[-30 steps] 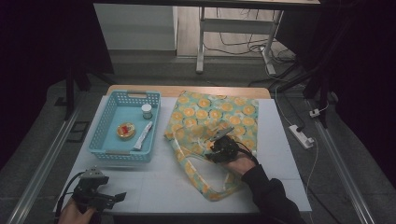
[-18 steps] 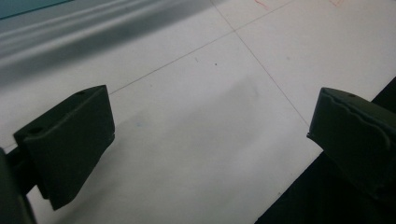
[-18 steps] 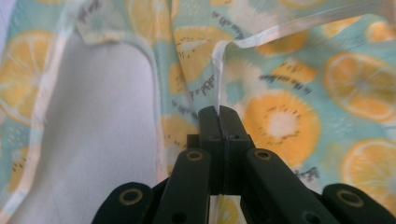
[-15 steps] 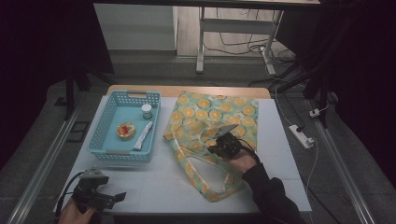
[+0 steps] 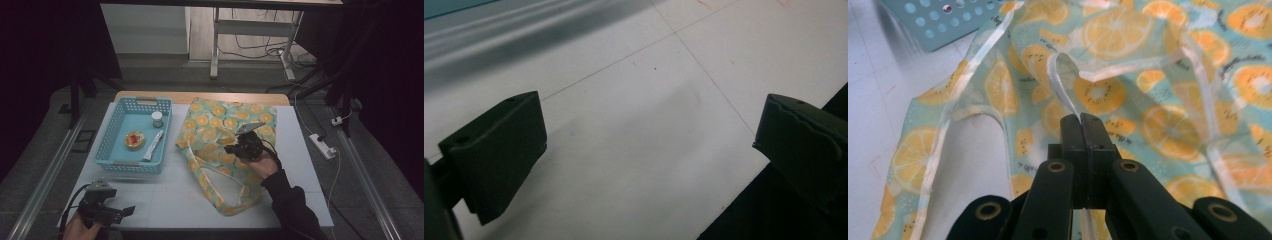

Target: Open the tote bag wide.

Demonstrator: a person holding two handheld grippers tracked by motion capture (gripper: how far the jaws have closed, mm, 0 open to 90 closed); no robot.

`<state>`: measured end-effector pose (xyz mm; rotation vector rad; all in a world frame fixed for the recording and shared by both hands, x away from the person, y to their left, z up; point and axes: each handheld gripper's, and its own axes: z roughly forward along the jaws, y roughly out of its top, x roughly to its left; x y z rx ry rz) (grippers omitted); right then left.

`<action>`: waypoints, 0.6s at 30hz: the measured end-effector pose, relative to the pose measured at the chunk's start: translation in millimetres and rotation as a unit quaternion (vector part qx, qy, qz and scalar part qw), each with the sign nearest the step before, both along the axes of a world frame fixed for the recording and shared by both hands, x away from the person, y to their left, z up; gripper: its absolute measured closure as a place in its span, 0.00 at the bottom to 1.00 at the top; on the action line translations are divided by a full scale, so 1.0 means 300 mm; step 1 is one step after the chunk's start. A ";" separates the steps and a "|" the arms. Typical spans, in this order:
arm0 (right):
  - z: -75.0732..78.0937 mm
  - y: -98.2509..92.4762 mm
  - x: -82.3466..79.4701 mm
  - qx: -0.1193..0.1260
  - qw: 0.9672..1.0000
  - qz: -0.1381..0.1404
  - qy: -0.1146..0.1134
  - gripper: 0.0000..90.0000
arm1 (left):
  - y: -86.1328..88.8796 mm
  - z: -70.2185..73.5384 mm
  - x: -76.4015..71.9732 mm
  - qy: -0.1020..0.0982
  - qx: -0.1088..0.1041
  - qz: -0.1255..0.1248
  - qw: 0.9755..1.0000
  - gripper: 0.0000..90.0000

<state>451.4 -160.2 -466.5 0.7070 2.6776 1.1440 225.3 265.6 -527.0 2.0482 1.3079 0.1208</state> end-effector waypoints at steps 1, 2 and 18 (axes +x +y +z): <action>0.006 0.000 0.000 -0.001 1.000 0.000 -0.008 1.00 | 0.000 0.000 0.000 0.000 0.000 0.000 1.000 0.00; 0.014 0.000 0.002 0.001 1.000 0.000 -0.009 1.00 | 0.000 0.000 0.001 0.000 0.000 0.000 1.000 0.00; 0.135 -0.009 0.065 0.045 0.998 -0.032 -0.004 1.00 | 0.001 -0.002 0.002 0.004 -0.001 0.001 1.000 0.00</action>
